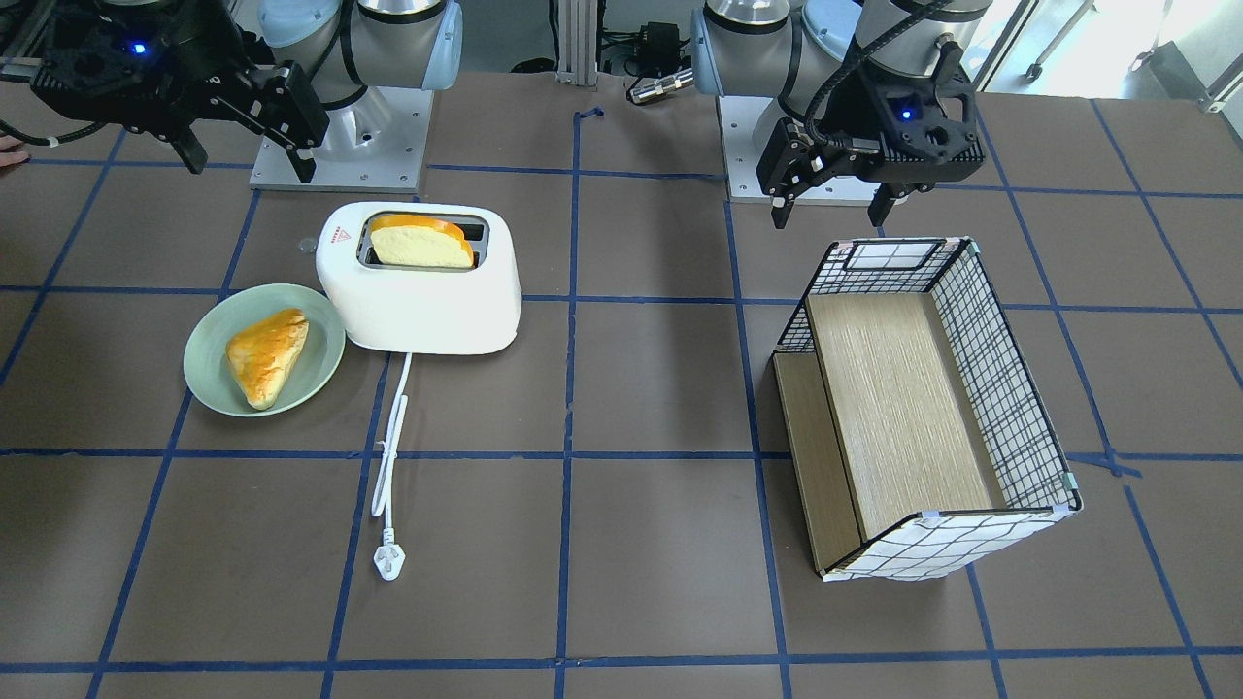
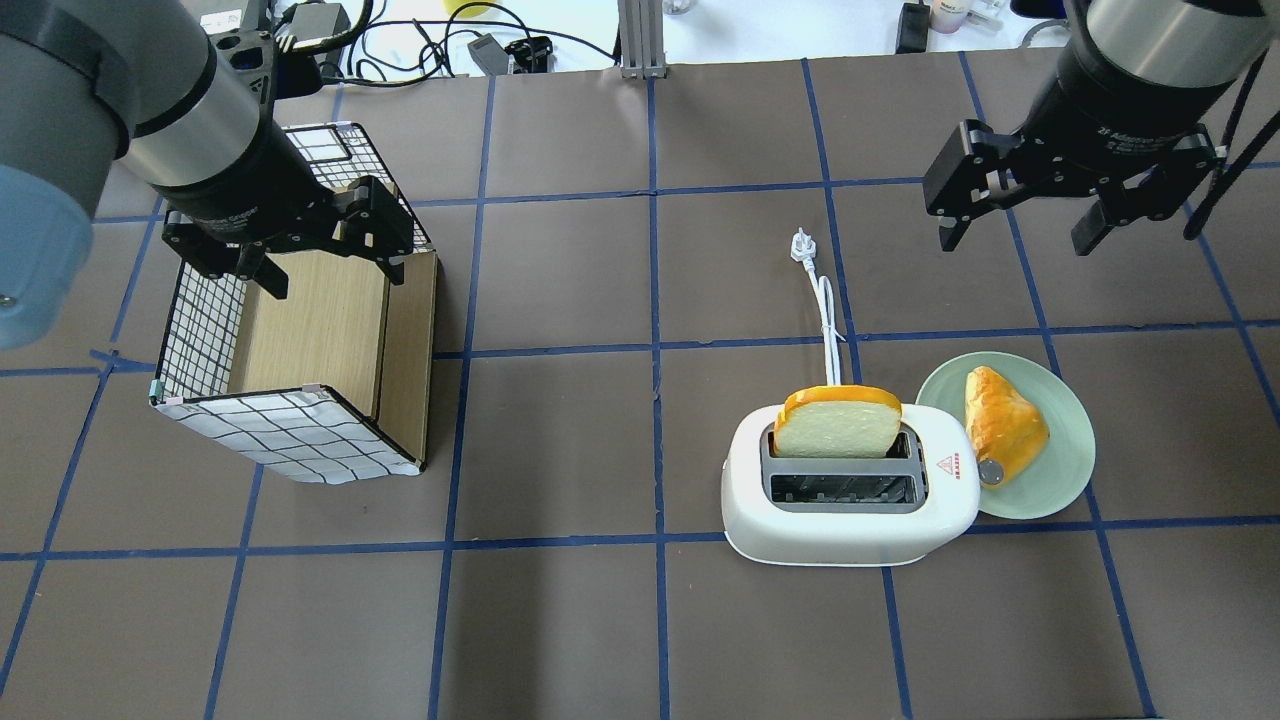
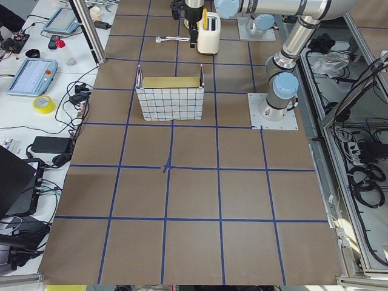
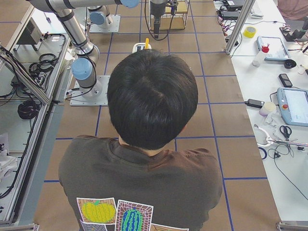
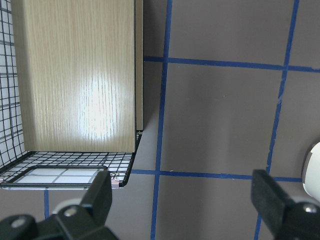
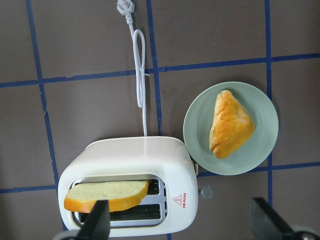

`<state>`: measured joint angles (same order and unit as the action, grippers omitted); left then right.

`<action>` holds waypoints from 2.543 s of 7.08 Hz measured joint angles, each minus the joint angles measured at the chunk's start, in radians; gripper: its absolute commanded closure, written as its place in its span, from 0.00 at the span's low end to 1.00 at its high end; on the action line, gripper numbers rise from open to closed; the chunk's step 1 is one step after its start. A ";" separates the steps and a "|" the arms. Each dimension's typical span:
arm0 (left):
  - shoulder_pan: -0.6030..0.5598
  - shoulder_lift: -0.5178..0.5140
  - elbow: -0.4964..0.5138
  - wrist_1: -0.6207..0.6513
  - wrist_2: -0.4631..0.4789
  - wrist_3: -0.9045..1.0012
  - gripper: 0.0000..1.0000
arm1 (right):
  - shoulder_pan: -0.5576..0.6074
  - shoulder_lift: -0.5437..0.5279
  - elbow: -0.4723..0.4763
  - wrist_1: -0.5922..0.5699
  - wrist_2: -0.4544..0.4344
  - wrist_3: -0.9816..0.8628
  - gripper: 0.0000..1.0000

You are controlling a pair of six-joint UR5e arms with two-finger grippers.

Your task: Press toaster with right arm

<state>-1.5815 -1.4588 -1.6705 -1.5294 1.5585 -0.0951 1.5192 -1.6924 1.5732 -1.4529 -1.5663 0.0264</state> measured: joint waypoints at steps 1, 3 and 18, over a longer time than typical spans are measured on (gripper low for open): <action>0.000 0.000 0.000 0.000 0.000 0.000 0.00 | 0.000 0.000 0.001 0.000 -0.001 -0.016 0.33; 0.000 0.000 0.000 0.000 0.000 0.000 0.00 | -0.002 -0.002 0.005 0.005 -0.003 -0.052 1.00; 0.000 0.000 0.000 0.000 0.000 0.000 0.00 | -0.181 0.000 0.105 0.057 0.111 -0.234 1.00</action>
<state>-1.5816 -1.4588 -1.6708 -1.5294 1.5585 -0.0951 1.3384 -1.6920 1.6778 -1.3963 -1.4550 -0.2072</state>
